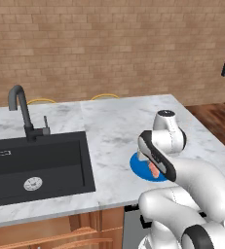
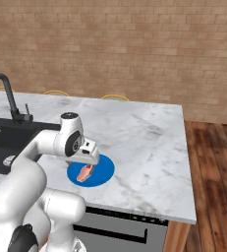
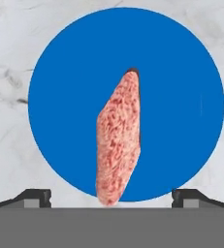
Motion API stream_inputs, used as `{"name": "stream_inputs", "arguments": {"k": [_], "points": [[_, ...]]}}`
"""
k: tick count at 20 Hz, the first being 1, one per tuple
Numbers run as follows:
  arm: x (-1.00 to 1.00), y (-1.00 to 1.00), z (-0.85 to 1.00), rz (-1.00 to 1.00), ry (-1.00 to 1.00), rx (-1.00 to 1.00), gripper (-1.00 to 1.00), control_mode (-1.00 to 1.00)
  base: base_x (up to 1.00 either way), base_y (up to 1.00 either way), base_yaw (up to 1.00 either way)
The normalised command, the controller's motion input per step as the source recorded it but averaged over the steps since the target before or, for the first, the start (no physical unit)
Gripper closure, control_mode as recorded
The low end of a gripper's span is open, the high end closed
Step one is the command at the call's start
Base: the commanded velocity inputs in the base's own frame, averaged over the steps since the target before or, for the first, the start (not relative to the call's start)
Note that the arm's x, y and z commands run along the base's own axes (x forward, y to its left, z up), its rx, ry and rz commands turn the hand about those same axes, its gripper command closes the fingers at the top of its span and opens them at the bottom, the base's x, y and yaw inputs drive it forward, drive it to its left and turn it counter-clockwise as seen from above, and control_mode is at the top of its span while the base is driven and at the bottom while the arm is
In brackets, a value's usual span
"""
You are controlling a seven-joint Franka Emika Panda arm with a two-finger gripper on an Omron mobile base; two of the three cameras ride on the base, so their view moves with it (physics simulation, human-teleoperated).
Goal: Place the steak on the counter behind the older steak on the same shelf of the fridge to maintain FIFO order. Close the fridge door when finished.
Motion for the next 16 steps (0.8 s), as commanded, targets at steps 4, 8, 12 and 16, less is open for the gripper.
{"name": "stream_inputs", "arguments": {"k": [4, 8, 12, 16], "points": [[0.00, 0.00, -0.43, 0.00, 0.09, 0.00, -1.00, -1.00, 0.00, 0.00, 0.00], [0.00, 0.00, -0.39, 0.00, 0.06, 0.00, -1.00, -1.00, 0.00, 0.00, 0.00], [0.05, -0.01, -0.23, 0.00, 0.01, 0.00, -1.00, -1.00, 0.00, 0.00, 0.00], [0.16, -0.03, -0.22, 0.00, 0.01, 0.00, -1.00, -1.00, 0.00, 0.00, 0.00]]}}
